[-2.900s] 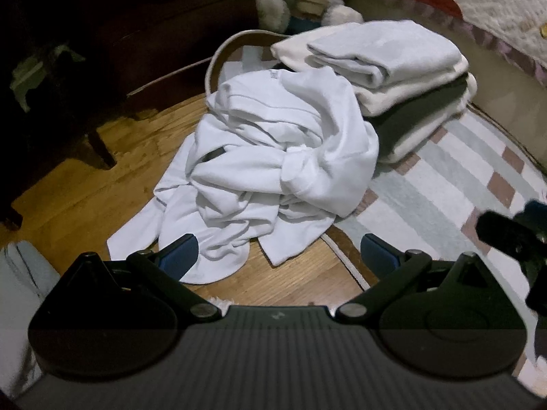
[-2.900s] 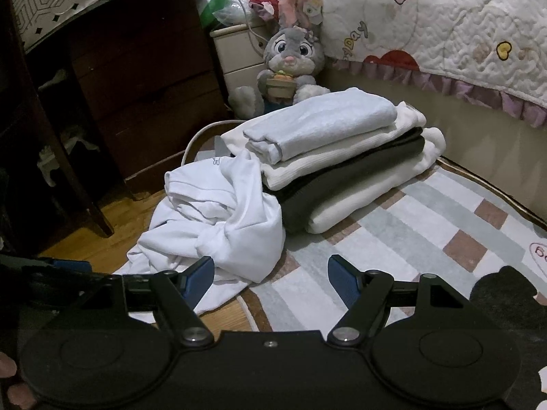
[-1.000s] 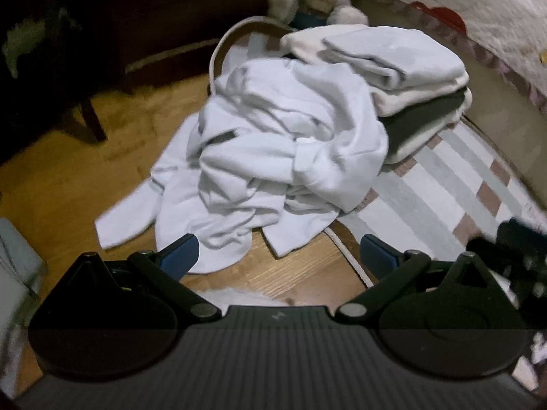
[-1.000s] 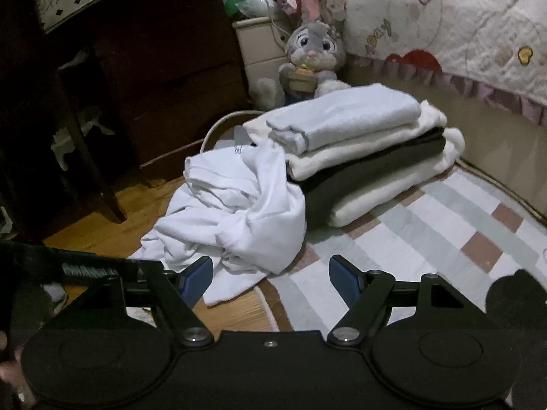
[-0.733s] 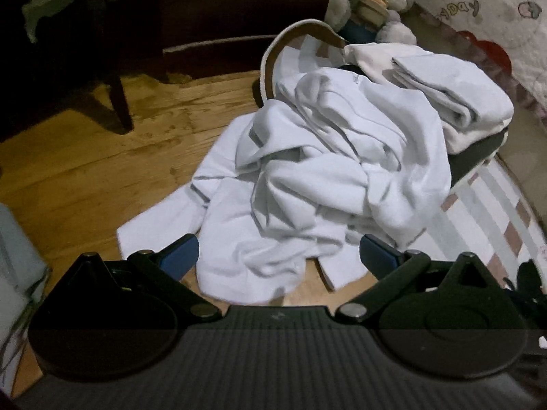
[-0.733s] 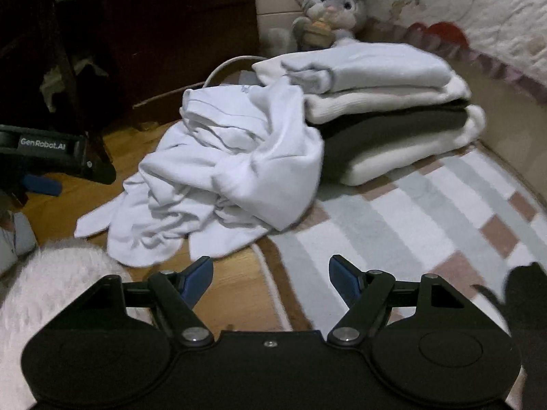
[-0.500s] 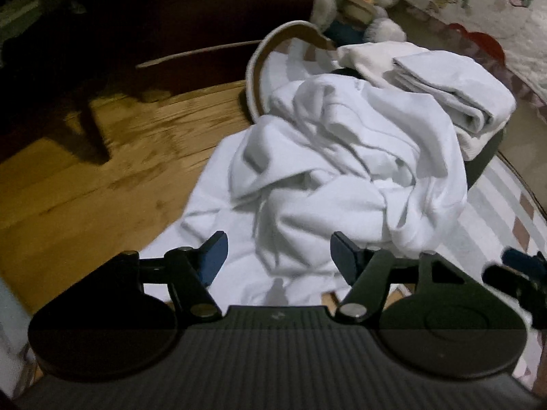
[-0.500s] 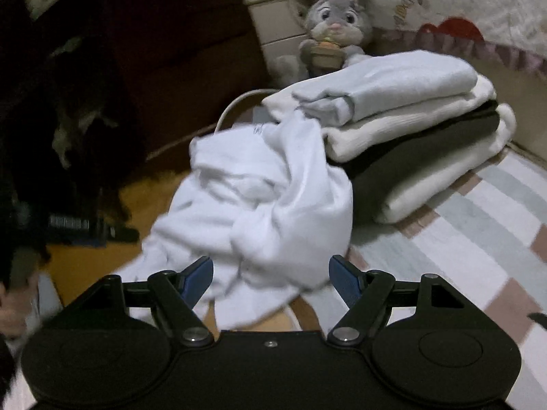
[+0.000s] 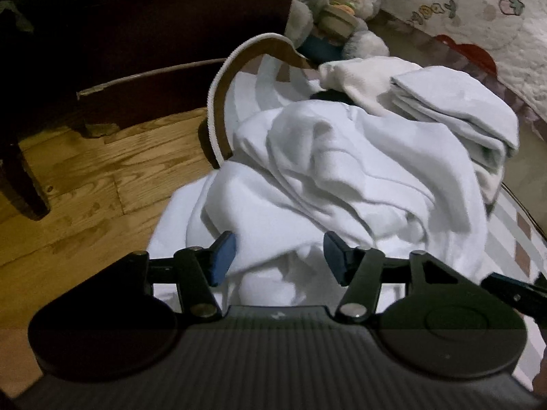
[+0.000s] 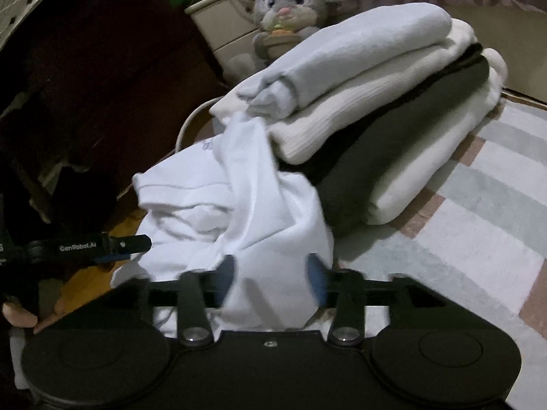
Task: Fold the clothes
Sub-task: 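Grasp the white shirt with the left gripper while the right gripper grasps it too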
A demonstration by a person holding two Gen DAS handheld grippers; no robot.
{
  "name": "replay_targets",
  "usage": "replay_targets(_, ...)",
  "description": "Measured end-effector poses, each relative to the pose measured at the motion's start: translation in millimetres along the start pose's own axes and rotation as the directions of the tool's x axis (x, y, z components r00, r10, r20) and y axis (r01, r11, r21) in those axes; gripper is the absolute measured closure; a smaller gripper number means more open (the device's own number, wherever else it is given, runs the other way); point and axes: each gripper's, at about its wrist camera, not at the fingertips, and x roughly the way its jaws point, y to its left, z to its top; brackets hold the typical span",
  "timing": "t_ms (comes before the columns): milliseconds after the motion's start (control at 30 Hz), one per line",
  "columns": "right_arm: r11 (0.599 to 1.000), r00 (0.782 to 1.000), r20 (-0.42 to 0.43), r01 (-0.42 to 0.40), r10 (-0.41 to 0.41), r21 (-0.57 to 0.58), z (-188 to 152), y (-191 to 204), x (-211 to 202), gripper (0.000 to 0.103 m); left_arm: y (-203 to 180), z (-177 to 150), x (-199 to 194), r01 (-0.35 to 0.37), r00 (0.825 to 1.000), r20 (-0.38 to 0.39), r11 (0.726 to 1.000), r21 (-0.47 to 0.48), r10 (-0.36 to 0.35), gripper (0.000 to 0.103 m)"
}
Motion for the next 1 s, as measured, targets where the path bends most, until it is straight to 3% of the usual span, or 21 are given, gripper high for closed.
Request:
replay_targets(67,0.998,1.000,-0.002,0.006,-0.006,0.059,2,-8,13,0.019,4,1,9,-0.034,0.999,-0.007,0.999,-0.004,0.034,0.036)
replay_targets(100,0.996,1.000,-0.004,0.010,-0.009,0.093,3,-12,21,0.015,7,1,16,-0.047,0.999,-0.019,0.999,-0.003,0.047,0.035)
replay_targets(167,0.986,1.000,-0.010,0.007,-0.005,0.164,6,-20,39,0.015,15,1,30,-0.014,0.998,-0.062,1.000,-0.025,0.012,0.031)
replay_targets(233,0.962,0.996,-0.029,-0.069,0.080,0.265,7,-30,63,0.015,26,3,44,0.067,0.992,-0.100,0.992,-0.104,-0.077,0.024)
replay_targets(300,0.916,0.985,-0.021,-0.151,0.171,0.371,4,-38,82,0.033,35,0,56,0.147,0.977,-0.124,0.969,-0.199,-0.174,0.022)
replay_targets(333,0.905,0.983,0.001,-0.169,0.183,0.391,1,-39,82,0.057,37,-2,58,0.163,0.974,-0.117,0.961,-0.222,-0.192,0.025)
replay_targets(367,0.903,0.982,0.026,-0.184,0.189,0.387,0,-38,79,0.085,35,-5,56,0.166,0.977,-0.098,0.965,-0.201,-0.188,0.055)
replay_targets(400,0.903,0.979,0.054,-0.203,0.198,0.379,-2,-36,72,0.086,29,-6,50,0.155,0.982,-0.080,0.973,-0.170,-0.170,0.076)
replay_targets(467,0.905,0.968,0.117,-0.248,0.220,0.346,-5,-32,48,0.088,14,-9,34,0.121,0.991,-0.046,0.986,-0.112,-0.127,0.088)
replay_targets(567,0.919,0.949,0.208,-0.288,0.236,0.269,-3,-25,-6,0.090,-15,-10,1,0.084,0.996,0.019,0.996,-0.038,-0.083,0.091)
replay_targets(667,0.950,0.939,0.287,-0.251,0.192,0.187,0,-19,-71,0.091,-48,-7,-39,0.066,0.992,0.106,0.997,0.028,-0.068,0.093)
replay_targets(700,0.968,0.936,0.313,-0.211,0.160,0.138,0,-13,-93,0.091,-64,-7,-54,0.026,0.988,0.152,0.997,0.067,-0.036,0.094)
replay_targets(800,0.976,0.910,0.383,-0.204,0.160,0.075,-2,-8,-148,0.091,-123,-11,-96,-0.150,0.948,0.307,0.968,0.199,0.083,0.096)
replay_targets(900,0.975,0.874,0.451,-0.221,0.182,0.035,9,-8,-202,0.092,-169,-9,-132,-0.162,0.929,0.365,0.951,0.263,0.057,0.097)
replay_targets(1000,0.975,0.844,0.511,-0.218,0.161,0.053,23,-22,-255,0.092,-215,-10,-180,-0.179,0.886,0.462,0.936,0.302,0.021,0.097)
